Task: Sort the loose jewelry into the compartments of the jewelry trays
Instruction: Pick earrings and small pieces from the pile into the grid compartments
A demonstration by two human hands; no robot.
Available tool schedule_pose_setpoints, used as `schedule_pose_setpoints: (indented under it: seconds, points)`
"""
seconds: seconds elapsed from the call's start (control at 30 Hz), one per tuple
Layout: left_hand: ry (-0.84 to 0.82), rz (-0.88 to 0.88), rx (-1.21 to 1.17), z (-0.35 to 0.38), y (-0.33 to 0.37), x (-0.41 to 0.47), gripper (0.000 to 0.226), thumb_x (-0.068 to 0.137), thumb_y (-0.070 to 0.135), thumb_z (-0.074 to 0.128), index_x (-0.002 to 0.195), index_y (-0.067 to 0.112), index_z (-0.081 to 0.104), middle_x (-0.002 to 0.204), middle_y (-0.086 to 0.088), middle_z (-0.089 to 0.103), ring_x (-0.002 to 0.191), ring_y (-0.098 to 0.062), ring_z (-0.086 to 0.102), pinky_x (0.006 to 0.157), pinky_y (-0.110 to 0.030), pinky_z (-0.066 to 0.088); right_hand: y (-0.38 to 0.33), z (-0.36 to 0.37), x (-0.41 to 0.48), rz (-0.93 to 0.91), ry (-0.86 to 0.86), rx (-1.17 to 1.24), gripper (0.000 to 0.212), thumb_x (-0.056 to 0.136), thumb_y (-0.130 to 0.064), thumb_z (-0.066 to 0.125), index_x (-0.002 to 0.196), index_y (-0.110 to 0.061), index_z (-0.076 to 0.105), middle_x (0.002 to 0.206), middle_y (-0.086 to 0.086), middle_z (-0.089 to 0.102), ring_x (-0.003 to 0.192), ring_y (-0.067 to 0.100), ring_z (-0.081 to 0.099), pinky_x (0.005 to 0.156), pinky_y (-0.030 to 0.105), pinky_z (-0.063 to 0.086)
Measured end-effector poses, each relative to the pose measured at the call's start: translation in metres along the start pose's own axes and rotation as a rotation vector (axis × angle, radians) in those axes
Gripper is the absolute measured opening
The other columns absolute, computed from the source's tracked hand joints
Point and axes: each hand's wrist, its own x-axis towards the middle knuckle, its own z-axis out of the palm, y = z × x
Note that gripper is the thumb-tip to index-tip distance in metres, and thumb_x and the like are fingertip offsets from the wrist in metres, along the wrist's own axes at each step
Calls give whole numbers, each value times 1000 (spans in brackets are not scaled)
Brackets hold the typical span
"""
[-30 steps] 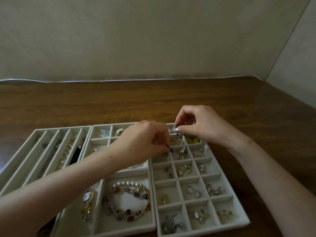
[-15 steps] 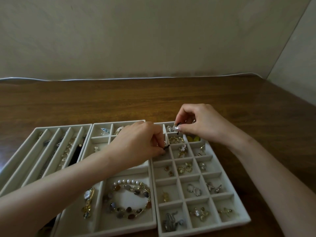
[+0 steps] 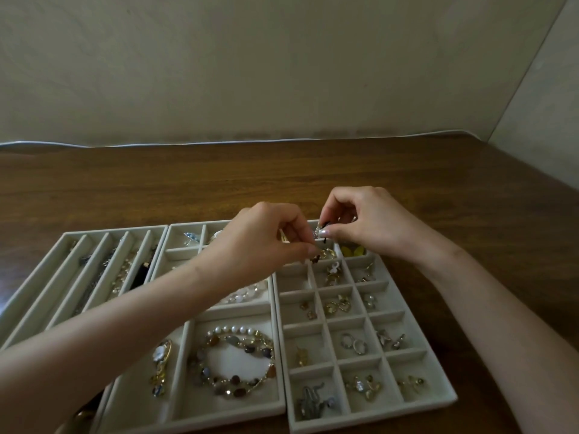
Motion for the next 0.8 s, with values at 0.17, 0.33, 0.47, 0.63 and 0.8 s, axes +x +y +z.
schedule_pose_setpoints:
  seconds: [0.17, 0.33, 0.47, 0.63, 0.8]
  points:
    - [-26, 4, 21, 4, 5, 7, 8, 77, 30, 70, 76, 30, 62, 74, 13, 64, 66, 1, 51, 62, -19, 43, 1, 0, 0, 2, 0, 3, 10, 82, -17, 69, 88, -22, 62, 86, -8, 61, 77, 5, 57, 65, 20, 47]
    - [-40, 3, 168, 12, -1, 3, 7, 80, 30, 68, 79, 30, 61, 67, 16, 55, 59, 2, 47, 58, -20, 37, 1, 0, 1, -11, -1, 2, 10, 82, -16, 69, 89, -20, 63, 84, -9, 60, 75, 3, 57, 62, 16, 44]
    - [-45, 23, 222, 11, -7, -2, 7, 80, 32, 68, 80, 30, 61, 73, 15, 58, 67, 1, 49, 65, -24, 43, 2, 0, 2, -18, -6, -15, 11, 82, -17, 69, 88, -23, 62, 87, -10, 60, 77, 2, 56, 62, 14, 40]
    - [-63, 55, 283, 8, -7, -4, 6, 81, 31, 67, 84, 28, 62, 72, 16, 56, 69, -2, 48, 71, -29, 47, 2, 0, 1, -15, -14, -5, 10, 83, -17, 69, 89, -22, 62, 87, -10, 60, 78, 2, 57, 62, 14, 41]
    - [-97, 70, 411, 5, -3, -2, 11, 81, 37, 65, 79, 36, 55, 71, 18, 51, 66, 2, 45, 63, -16, 39, 1, 1, 2, -15, -21, -11, 11, 83, -18, 68, 89, -23, 61, 89, -10, 60, 81, 2, 56, 63, 14, 41]
